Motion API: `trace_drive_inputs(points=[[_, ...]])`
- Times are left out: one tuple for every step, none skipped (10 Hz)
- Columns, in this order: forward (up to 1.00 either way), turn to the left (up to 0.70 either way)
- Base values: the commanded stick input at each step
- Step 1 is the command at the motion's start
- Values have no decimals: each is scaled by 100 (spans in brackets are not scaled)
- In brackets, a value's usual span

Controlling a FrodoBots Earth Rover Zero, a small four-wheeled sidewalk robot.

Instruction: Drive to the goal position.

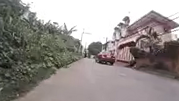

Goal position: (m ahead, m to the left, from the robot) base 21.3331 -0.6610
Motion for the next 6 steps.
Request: trace_drive_inputs(points=[[70,0],[70,-1],[70,-2],[70,0],[70,-2],[70,-2]])
